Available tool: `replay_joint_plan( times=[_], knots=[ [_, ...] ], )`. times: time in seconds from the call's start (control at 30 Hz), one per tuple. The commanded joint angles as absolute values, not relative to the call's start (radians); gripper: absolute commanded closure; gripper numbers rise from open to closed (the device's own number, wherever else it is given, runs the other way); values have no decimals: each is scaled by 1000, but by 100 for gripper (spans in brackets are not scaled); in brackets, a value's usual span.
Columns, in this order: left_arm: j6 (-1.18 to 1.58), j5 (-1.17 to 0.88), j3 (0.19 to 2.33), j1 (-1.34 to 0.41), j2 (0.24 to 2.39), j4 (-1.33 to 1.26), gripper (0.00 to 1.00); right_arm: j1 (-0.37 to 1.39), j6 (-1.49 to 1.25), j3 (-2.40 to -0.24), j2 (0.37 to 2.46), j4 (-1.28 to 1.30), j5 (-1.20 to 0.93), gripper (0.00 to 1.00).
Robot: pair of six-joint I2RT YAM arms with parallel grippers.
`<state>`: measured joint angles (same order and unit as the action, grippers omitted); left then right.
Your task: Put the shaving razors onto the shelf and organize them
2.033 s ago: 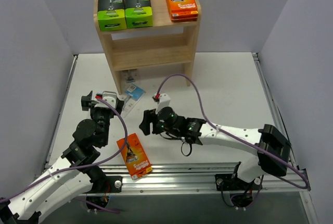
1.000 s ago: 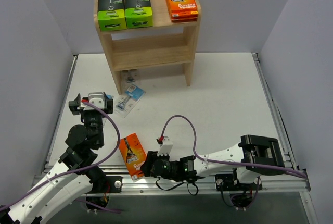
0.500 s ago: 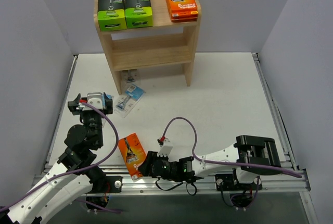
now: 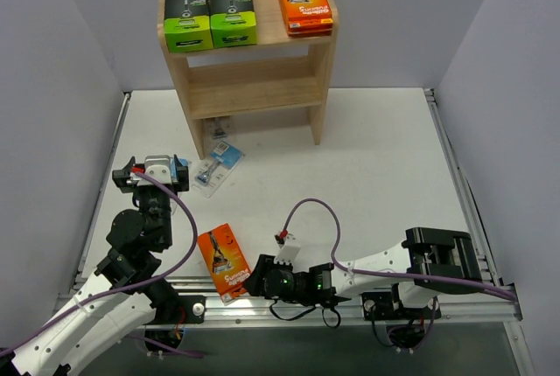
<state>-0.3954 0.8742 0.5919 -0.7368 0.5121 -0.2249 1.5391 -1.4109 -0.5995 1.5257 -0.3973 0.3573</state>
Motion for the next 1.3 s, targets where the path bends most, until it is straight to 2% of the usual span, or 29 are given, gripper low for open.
replay_joint_plan(
  times=[0.0, 0.63, 0.73, 1.0, 1.27],
  knots=[
    [-374, 856, 641, -732, 506, -226, 6, 1542, -1440, -586, 1506, -387, 374, 55],
    [-364, 842, 643, -732, 512, -213, 6, 1490, -1402, -606, 1635, -498, 318, 63],
    [-362, 842, 643, -733, 515, -212, 6, 1482, -1399, -614, 1646, -506, 316, 69],
    [-364, 841, 641, -732, 518, -212, 6, 1457, -1390, -621, 1559, -454, 367, 99],
    [-368, 825, 643, -736, 529, -203, 6, 1408, -1387, -592, 1390, -440, 402, 100]
  ],
)
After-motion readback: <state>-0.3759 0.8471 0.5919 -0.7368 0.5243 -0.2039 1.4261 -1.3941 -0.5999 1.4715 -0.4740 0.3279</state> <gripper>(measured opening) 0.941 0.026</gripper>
